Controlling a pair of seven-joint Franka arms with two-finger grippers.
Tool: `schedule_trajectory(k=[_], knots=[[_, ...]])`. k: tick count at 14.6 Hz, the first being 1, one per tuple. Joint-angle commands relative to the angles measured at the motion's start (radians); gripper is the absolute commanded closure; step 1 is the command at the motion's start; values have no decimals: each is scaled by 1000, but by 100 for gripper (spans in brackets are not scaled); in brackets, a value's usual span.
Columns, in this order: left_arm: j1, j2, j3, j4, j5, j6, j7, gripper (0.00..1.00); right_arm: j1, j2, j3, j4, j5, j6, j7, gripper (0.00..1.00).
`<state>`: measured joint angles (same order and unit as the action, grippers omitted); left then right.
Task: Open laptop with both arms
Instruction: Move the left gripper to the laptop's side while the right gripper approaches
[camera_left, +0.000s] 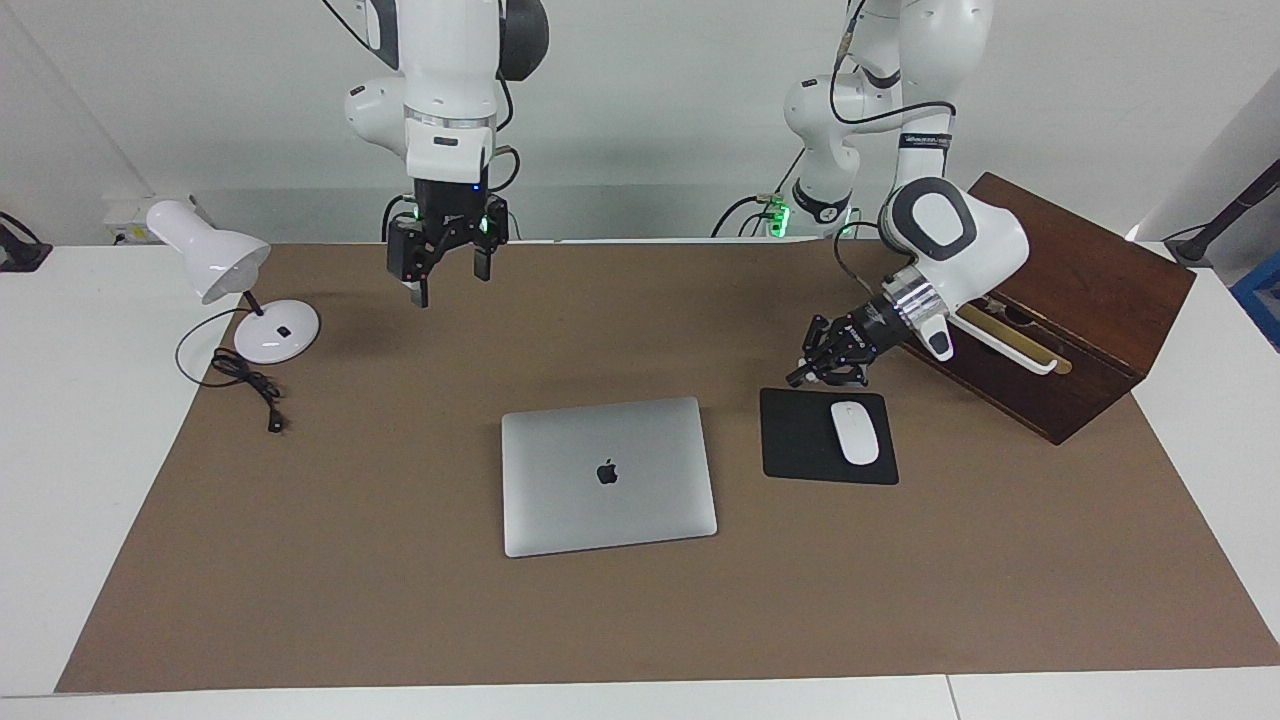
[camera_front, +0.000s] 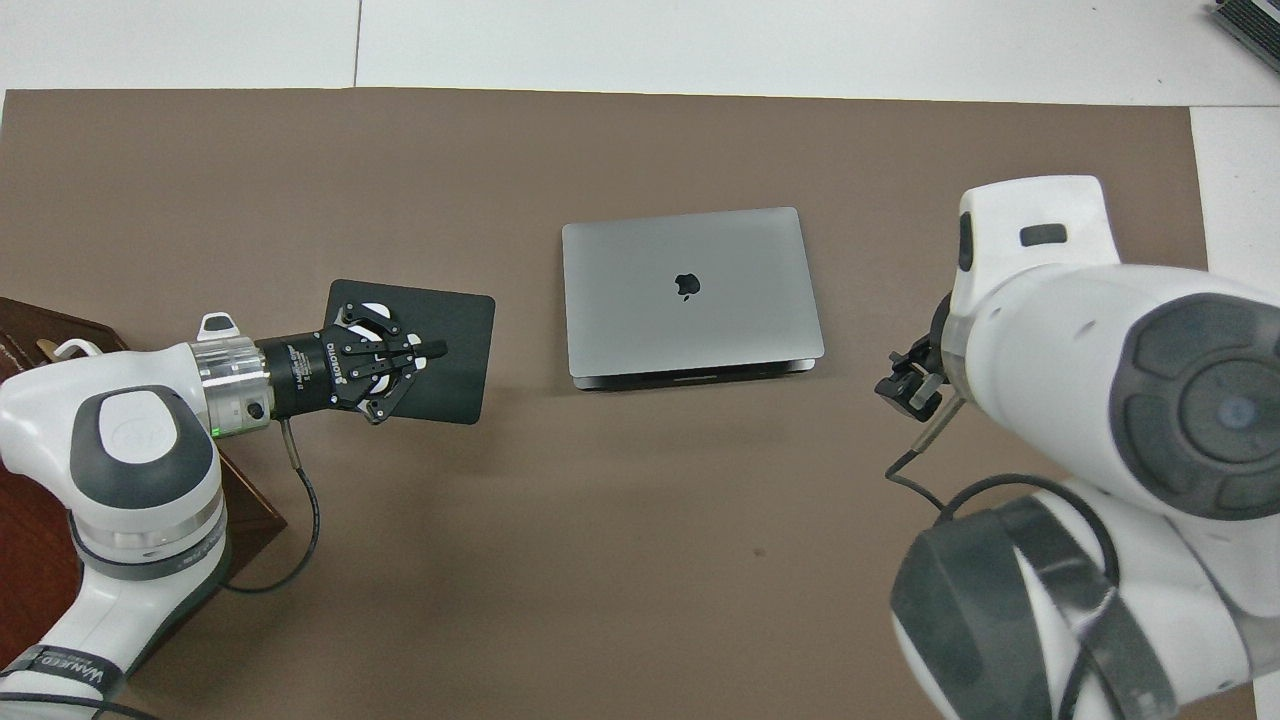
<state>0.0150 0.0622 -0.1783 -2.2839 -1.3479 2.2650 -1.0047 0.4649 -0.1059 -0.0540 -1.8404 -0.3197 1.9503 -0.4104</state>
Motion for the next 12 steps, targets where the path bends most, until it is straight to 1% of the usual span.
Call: schedule_trajectory(k=[1,4,7,10,12], knots=[[-36,79,3,12,-97,21,-17,100,35,-31,-3,-82,-60,83,-25,0],[-90,117,5,21,-192,44,12,100,50,-24,-3,-121,-104,169,-82,0],[-141,157,5,23,-288,94,110,100,64,-15,-3,-151,-108,219,-94,0],[-179,197,5,46,-396,122,179,100,89,32,-4,-152,-128,252,-93,0],[-208,200,5,46,-415,156,207,100,93,64,-3,-152,-128,286,-90,0]])
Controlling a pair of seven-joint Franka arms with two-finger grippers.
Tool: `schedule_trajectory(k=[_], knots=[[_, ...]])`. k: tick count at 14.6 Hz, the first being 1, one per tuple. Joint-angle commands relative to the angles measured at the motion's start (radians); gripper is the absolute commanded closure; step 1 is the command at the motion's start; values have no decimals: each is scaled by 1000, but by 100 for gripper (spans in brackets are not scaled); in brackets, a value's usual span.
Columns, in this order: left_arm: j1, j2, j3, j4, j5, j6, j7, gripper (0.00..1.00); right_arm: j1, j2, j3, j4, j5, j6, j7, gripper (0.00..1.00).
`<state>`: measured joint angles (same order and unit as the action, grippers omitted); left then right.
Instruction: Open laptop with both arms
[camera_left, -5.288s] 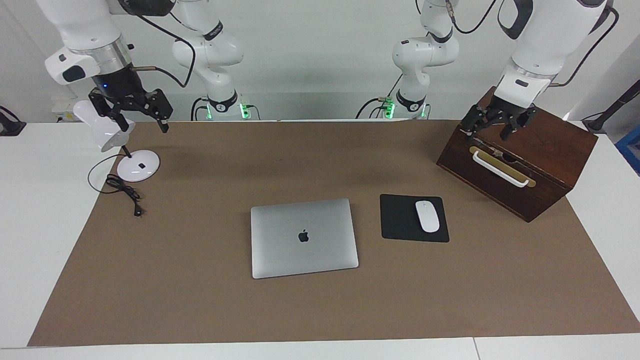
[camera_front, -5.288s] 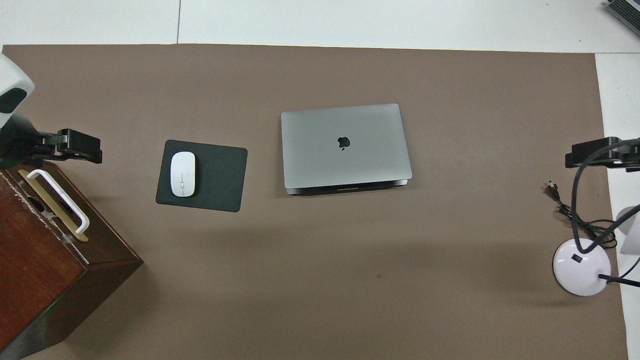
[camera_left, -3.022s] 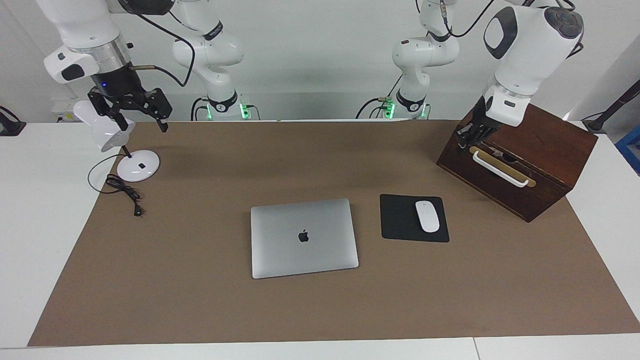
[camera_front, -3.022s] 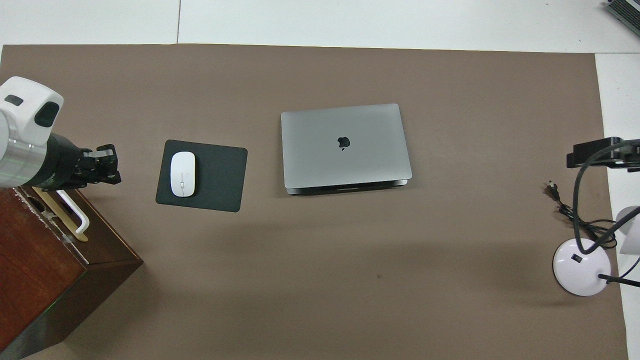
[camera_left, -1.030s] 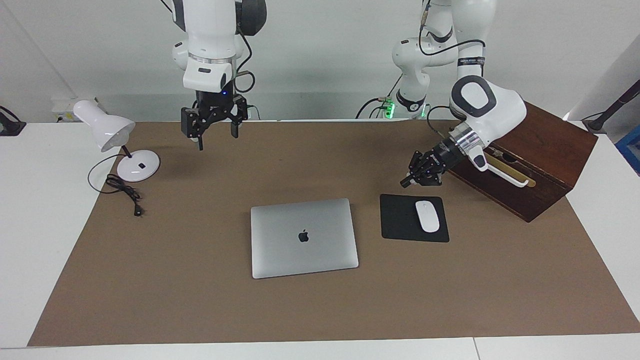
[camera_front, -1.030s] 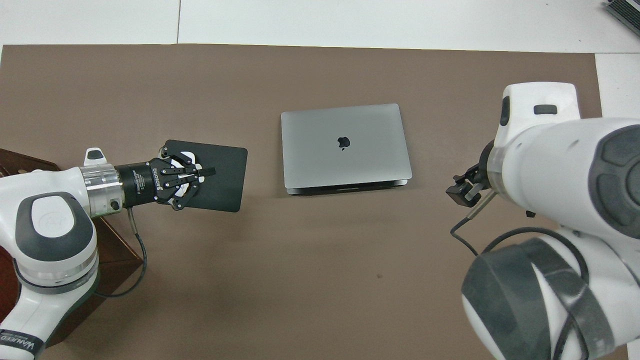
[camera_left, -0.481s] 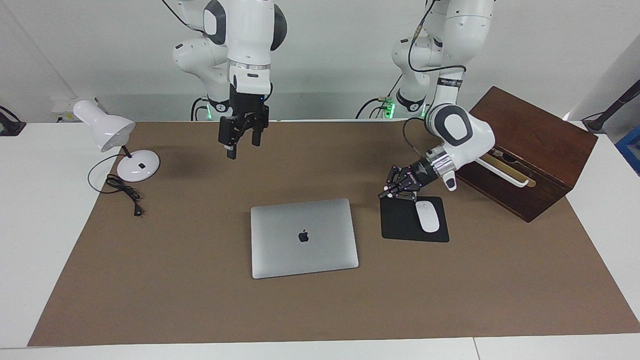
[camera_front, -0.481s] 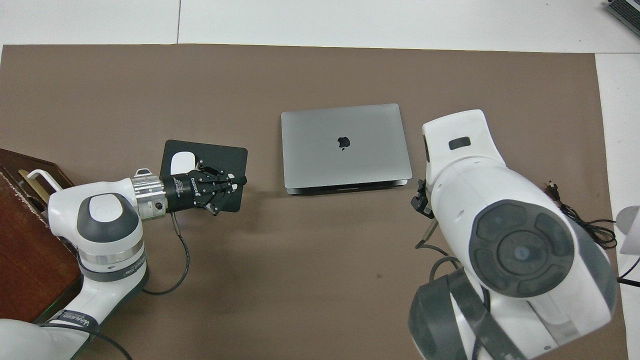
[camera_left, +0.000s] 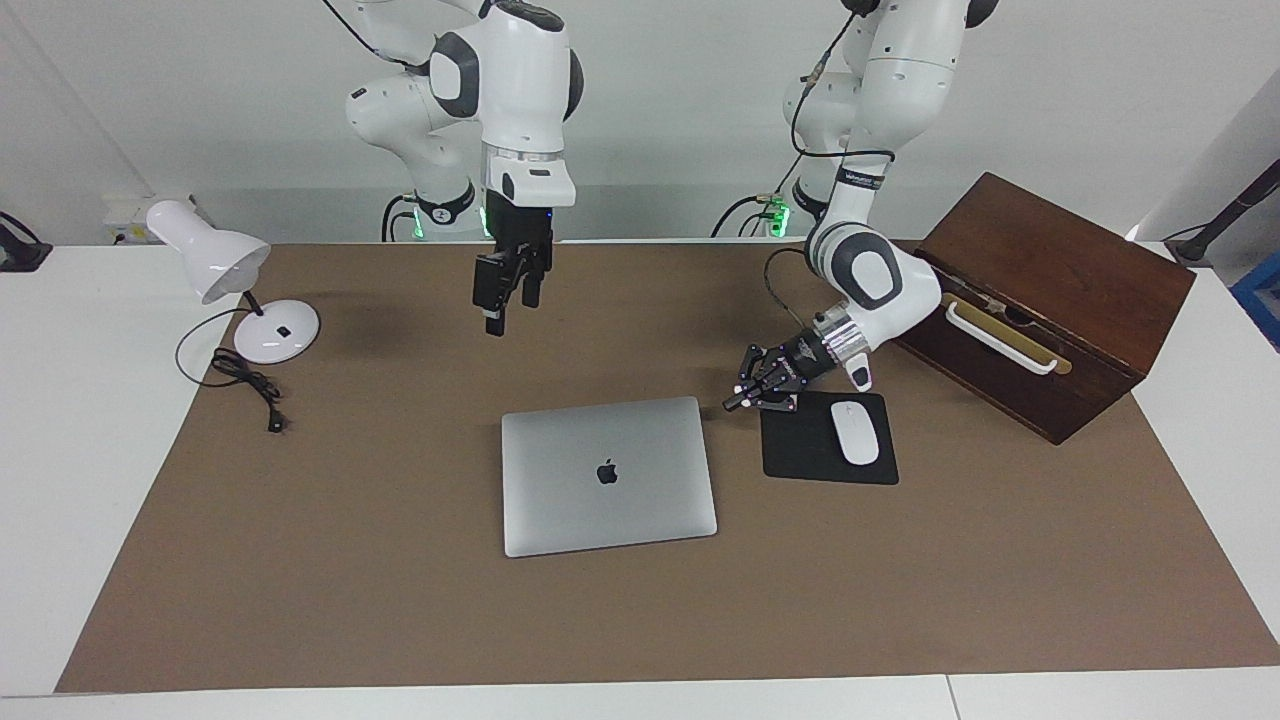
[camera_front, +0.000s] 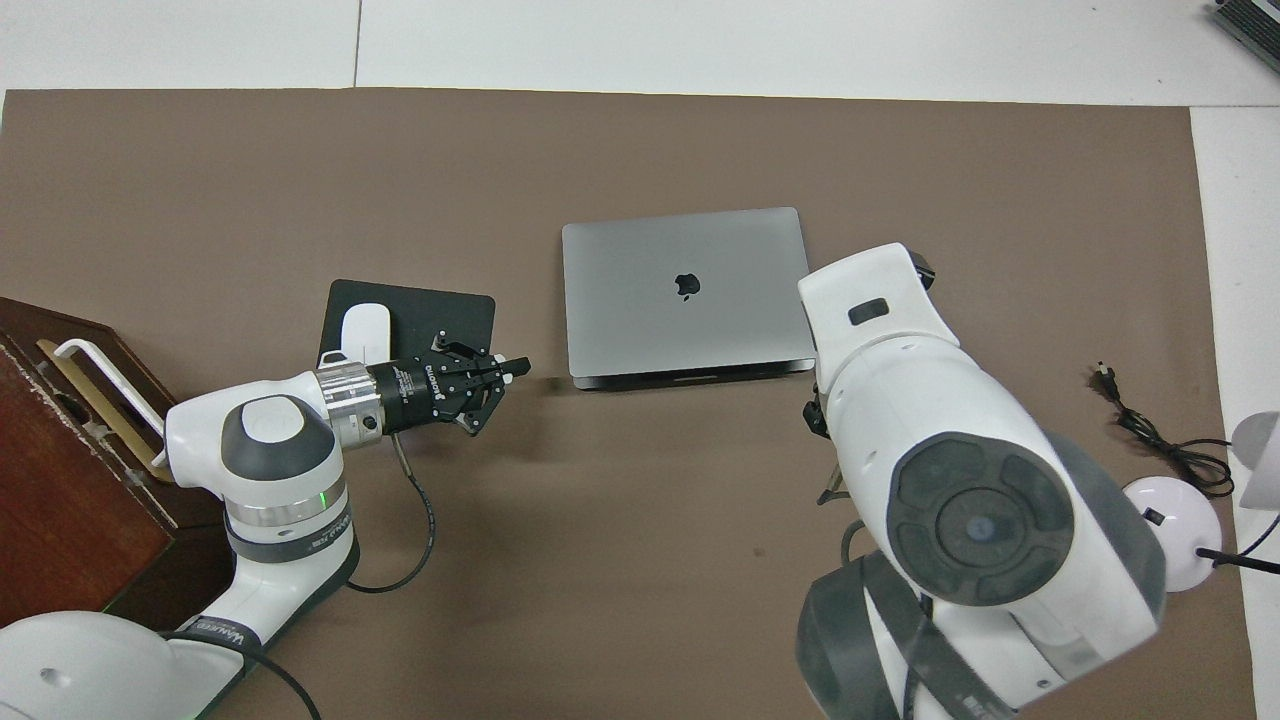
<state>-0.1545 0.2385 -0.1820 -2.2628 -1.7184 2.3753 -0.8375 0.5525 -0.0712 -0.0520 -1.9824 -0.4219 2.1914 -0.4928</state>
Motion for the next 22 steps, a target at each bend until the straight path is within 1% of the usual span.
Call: schedule_trajectory(k=[1,3,5,7,10,13,19,22], knots=[[-52,25,9,25,-72,50,57,100,6,40,-6,-10,-26,54,-4,0],[-63,31,9,26,-98,70,75,100,4,65,-6,-9,-25,74,0,0],[-100,41,10,32,-147,85,95,100,-3,91,-6,-9,-24,94,0,0],[-106,47,9,31,-171,107,142,100,0,117,-6,-7,-26,122,0,0],[-112,51,7,32,-181,111,158,100,3,140,-6,-7,-28,145,0,0],[-135,51,9,32,-204,116,172,100,7,180,-5,-7,-35,162,-4,0],[-165,71,7,58,-254,180,173,100,59,243,-6,-10,-75,200,-7,0],[-165,88,3,77,-257,199,173,100,72,277,-6,-10,-90,224,-6,0]])
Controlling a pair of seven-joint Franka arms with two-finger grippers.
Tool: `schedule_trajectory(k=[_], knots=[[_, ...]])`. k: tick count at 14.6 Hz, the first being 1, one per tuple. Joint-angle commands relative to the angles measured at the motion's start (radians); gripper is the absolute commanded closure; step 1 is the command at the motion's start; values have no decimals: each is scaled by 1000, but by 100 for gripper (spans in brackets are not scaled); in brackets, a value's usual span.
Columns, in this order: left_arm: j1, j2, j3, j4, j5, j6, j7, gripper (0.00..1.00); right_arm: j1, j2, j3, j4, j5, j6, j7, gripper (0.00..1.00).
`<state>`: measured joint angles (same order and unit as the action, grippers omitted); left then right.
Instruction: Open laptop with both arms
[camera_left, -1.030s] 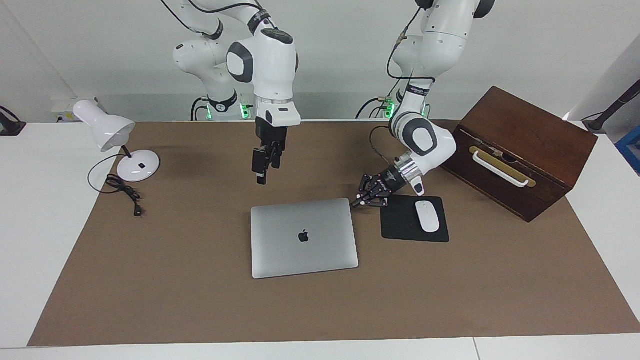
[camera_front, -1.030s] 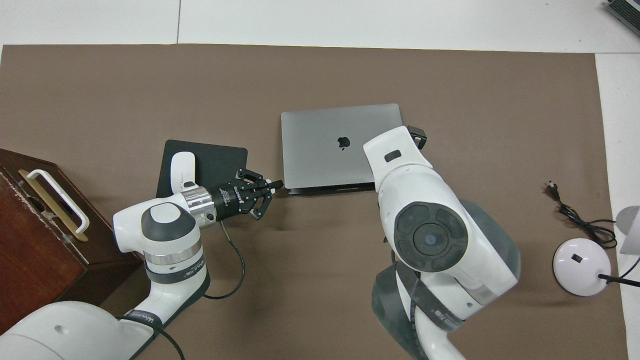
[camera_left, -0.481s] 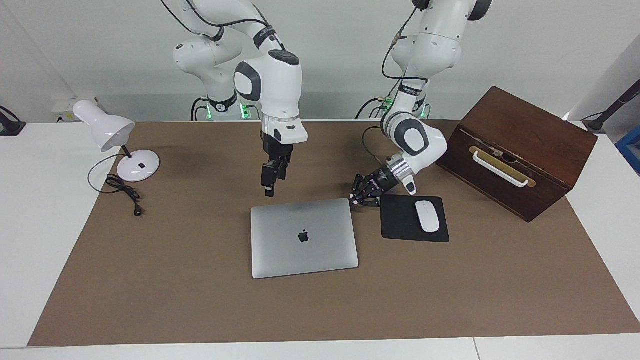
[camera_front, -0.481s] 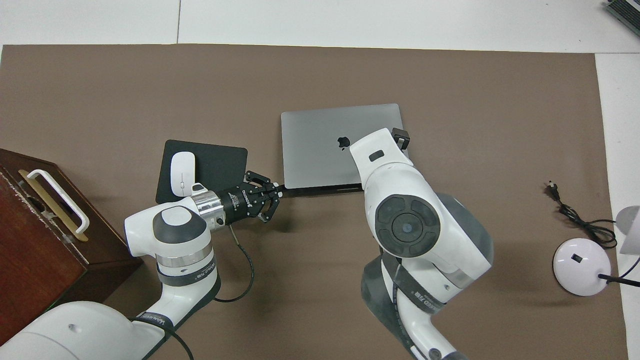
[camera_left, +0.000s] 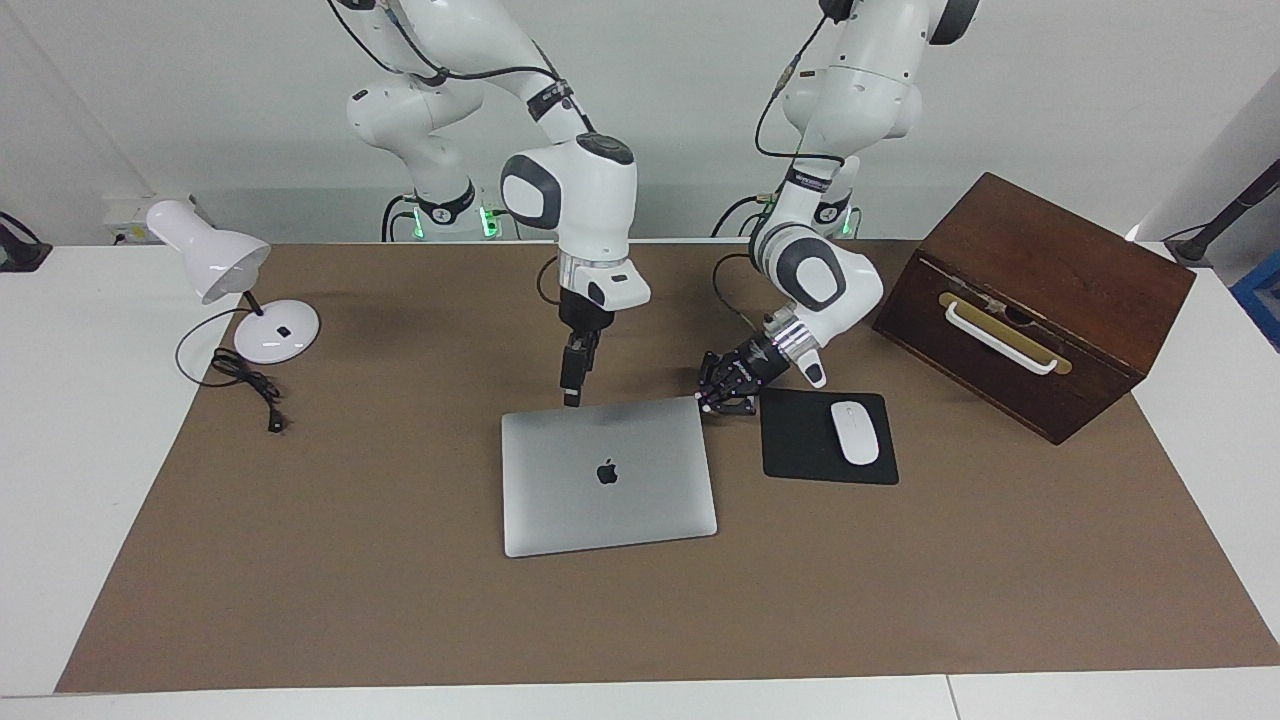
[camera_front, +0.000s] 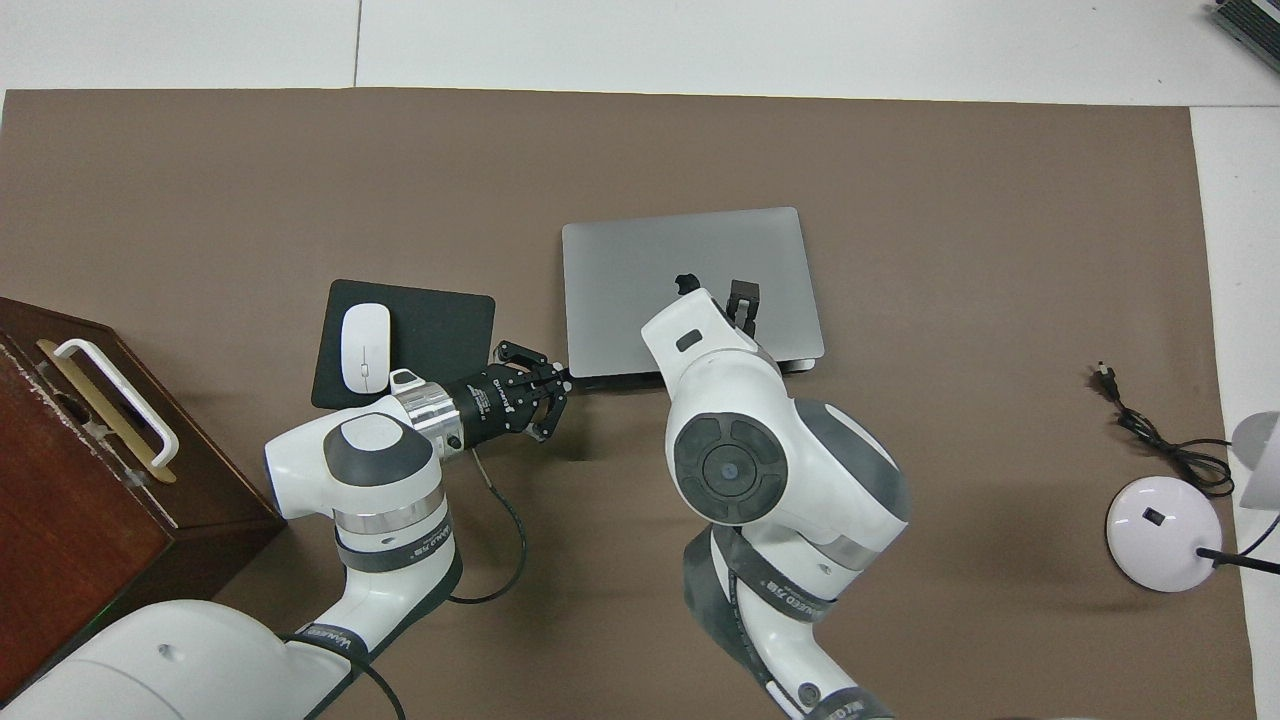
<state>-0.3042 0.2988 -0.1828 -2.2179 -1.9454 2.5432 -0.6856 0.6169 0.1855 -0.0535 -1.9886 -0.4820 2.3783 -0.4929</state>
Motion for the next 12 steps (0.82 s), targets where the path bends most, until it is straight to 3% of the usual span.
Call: schedule_trajectory(k=[1,12], knots=[[-15,29,3,37,-32,31,21,100,15,28,-5,-4,-33,44,-3,0],[-62,52,2,64,-66,91,23,100,18,132,-5,-2,-66,147,60,0]])
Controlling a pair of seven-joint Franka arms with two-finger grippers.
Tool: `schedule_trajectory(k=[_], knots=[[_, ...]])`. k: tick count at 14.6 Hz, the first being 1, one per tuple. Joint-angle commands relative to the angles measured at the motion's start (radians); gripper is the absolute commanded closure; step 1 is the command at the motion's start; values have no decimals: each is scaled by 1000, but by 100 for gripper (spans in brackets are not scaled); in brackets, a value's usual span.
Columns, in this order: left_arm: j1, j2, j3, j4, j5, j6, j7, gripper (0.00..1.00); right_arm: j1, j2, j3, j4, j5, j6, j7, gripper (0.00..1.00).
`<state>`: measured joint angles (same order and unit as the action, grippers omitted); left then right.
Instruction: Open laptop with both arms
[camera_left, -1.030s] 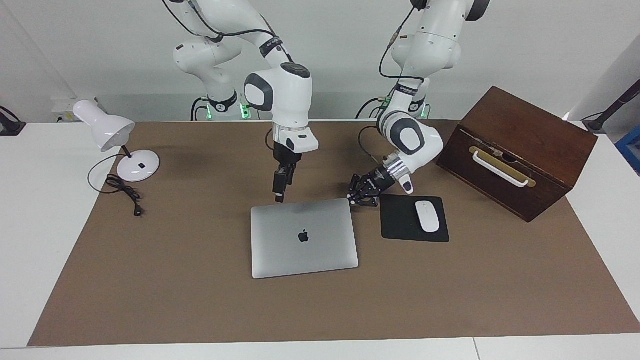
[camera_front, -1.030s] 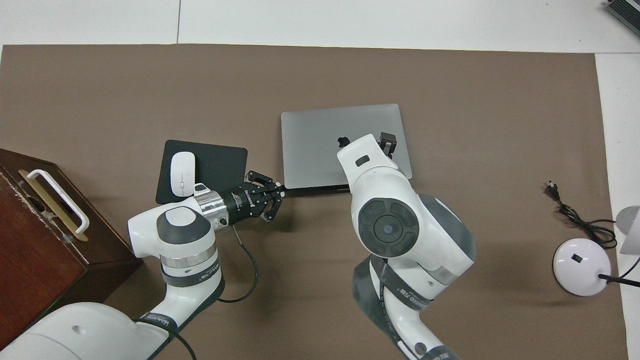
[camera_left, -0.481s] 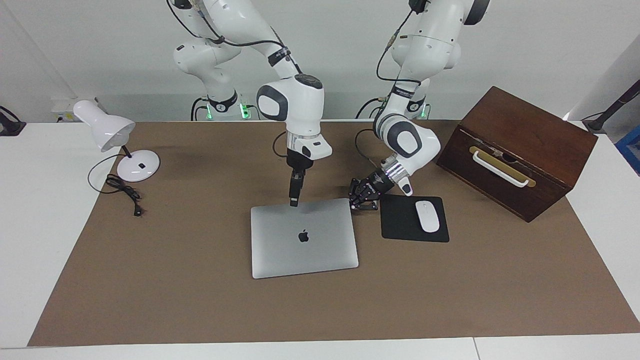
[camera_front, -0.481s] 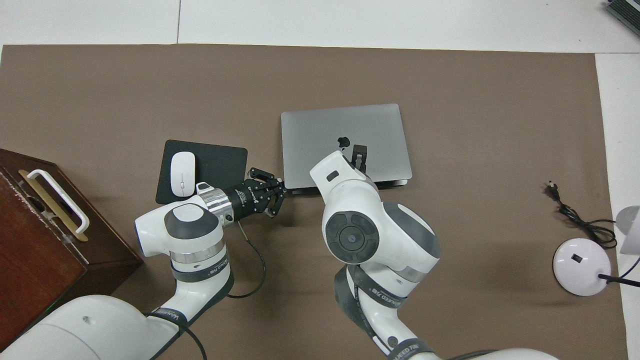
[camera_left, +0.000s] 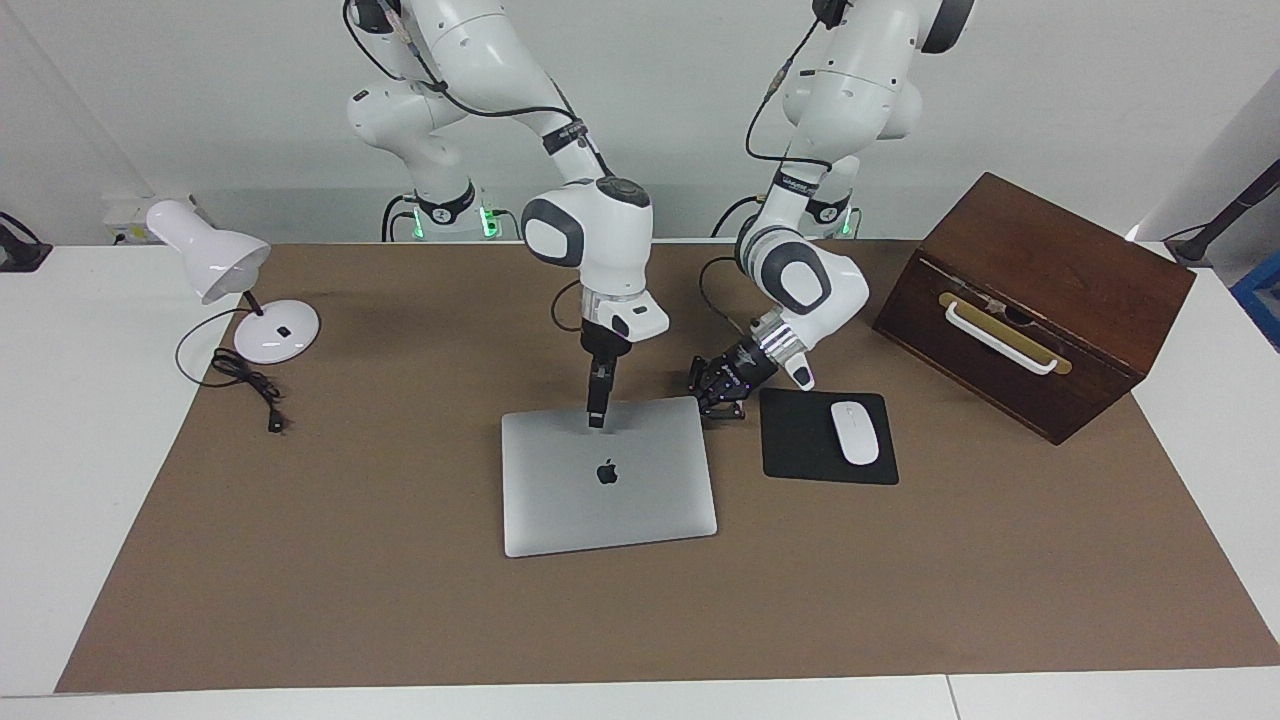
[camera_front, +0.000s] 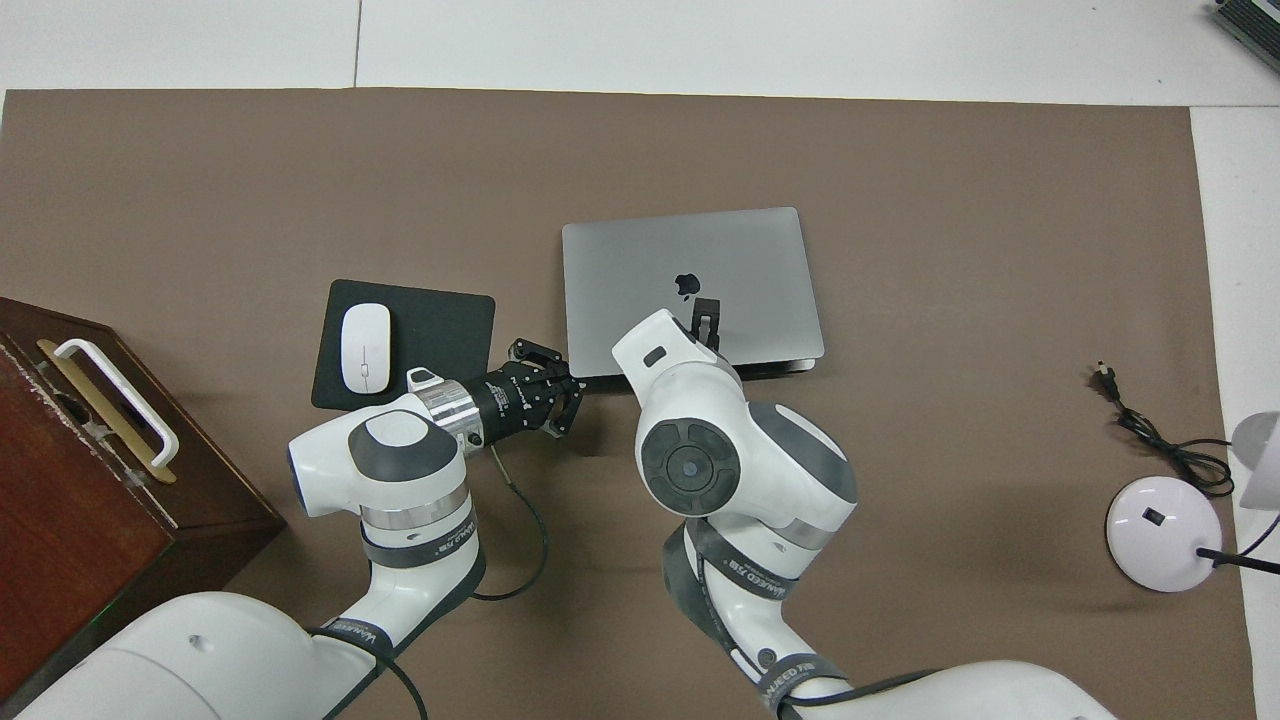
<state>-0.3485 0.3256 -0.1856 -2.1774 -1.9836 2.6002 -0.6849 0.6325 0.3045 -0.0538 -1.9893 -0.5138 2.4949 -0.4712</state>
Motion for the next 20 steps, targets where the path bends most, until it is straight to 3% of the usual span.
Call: schedule_trajectory(k=[1,6,20], knots=[[-23,32,5,24,-27,34,22,100,3,16,-5,-2,-34,33,46,0],[-7,79,6,34,-31,-3,83,100,12,21,-5,7,-46,33,54,0],[55,105,8,36,-34,-69,122,100,-33,41,-8,44,-88,73,80,0]])
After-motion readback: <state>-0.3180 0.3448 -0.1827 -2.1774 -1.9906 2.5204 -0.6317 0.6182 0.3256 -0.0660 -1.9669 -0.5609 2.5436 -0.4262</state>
